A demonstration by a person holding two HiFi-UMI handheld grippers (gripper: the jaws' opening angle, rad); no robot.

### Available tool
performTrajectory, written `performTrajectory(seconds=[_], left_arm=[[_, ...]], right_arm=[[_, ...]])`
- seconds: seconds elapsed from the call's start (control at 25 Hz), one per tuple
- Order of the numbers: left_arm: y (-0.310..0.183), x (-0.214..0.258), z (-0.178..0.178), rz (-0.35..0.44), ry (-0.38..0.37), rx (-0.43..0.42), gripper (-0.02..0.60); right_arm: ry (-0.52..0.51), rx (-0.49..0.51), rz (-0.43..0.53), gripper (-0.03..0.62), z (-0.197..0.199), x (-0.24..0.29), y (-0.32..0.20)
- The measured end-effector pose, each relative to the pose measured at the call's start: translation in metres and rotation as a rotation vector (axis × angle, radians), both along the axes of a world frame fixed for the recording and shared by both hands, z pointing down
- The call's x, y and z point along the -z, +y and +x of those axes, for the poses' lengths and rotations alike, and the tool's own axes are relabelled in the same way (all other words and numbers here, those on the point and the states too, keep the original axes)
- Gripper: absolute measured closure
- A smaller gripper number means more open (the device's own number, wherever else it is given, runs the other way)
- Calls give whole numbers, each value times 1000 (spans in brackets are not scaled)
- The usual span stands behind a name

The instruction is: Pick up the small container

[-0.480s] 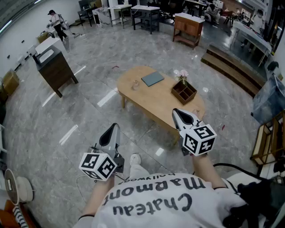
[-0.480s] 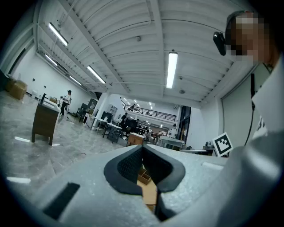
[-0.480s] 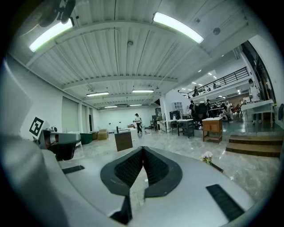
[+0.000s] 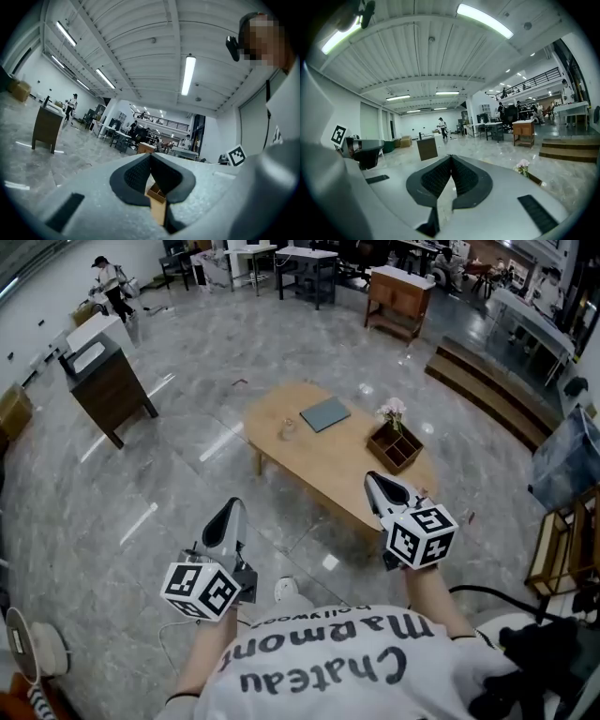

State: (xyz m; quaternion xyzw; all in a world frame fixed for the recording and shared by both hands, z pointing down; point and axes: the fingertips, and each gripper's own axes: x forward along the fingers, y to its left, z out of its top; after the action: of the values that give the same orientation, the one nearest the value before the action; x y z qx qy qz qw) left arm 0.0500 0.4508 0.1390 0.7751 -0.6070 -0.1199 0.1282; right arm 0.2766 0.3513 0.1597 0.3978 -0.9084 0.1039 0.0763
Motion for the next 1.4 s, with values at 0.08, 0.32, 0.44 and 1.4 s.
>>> performTrajectory(seconds=[0.08,0.32,0.44,1.4], left_arm=[[-23,4,-21,14,-10,-2,566],[-83,-3,-97,-29,-63,8,568],[-105,-11,-124,-33,-97,2,566],[-332,-119,-209,-304,22,36,566]], right_arm=[[-14,-13,14,582,-16,6,-27],[-21,-66,41,580,-61,15,-97],[4,-121,25,580,-68,-1,-117],[-58,-19,-191,580,-190,-115,-348]])
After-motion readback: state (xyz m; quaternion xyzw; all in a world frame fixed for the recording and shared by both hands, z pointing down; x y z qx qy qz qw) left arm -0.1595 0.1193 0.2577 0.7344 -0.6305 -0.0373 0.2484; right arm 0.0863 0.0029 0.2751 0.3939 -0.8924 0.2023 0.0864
